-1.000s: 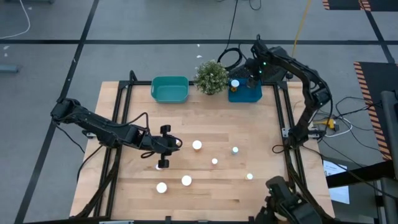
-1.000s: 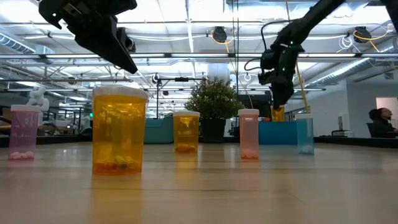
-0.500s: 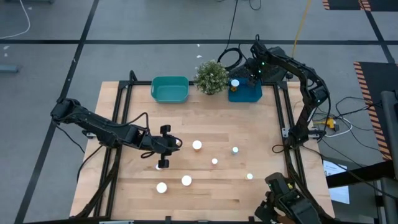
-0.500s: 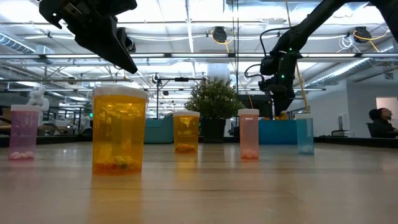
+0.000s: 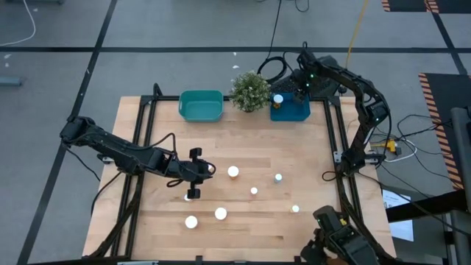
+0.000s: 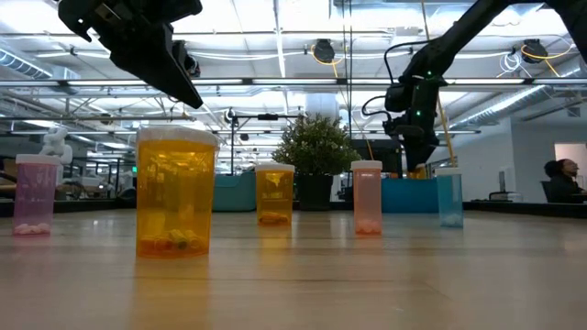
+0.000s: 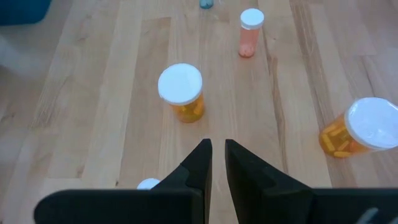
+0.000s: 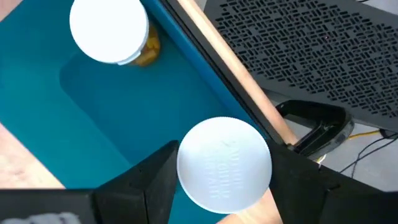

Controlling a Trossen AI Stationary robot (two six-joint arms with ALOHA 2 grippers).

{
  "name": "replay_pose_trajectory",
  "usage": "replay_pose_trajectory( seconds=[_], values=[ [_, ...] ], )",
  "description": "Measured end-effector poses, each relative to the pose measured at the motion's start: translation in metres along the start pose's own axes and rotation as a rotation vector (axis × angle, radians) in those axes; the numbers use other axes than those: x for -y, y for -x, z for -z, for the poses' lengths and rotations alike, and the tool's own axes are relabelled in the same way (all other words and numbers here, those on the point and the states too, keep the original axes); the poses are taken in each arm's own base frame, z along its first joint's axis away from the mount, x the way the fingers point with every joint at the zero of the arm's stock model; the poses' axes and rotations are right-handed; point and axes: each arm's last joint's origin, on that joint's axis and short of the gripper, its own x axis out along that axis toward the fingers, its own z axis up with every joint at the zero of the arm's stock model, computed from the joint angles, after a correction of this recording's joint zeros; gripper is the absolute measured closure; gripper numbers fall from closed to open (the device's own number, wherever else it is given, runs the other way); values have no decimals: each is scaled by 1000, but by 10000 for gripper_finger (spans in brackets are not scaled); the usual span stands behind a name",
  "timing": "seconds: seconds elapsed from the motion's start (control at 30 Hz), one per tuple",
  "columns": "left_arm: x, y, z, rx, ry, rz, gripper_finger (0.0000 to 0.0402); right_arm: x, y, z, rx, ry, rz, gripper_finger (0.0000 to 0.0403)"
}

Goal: Pick and place medicine bottles into bin by pill shape (circle, oval)
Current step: Put the large orange pill bottle into the blue bin

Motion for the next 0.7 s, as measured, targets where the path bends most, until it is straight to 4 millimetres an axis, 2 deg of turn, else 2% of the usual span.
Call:
replay_pose_trajectory(
  seconds=[0.3, 0.7],
  values=[
    [0, 0, 0, 0, 0, 0, 353, -2, -19, 6, 28, -22, -8, 190],
    [0, 0, 0, 0, 1, 0, 353, -3, -27, 11, 20, -43, -8, 181]
  ],
)
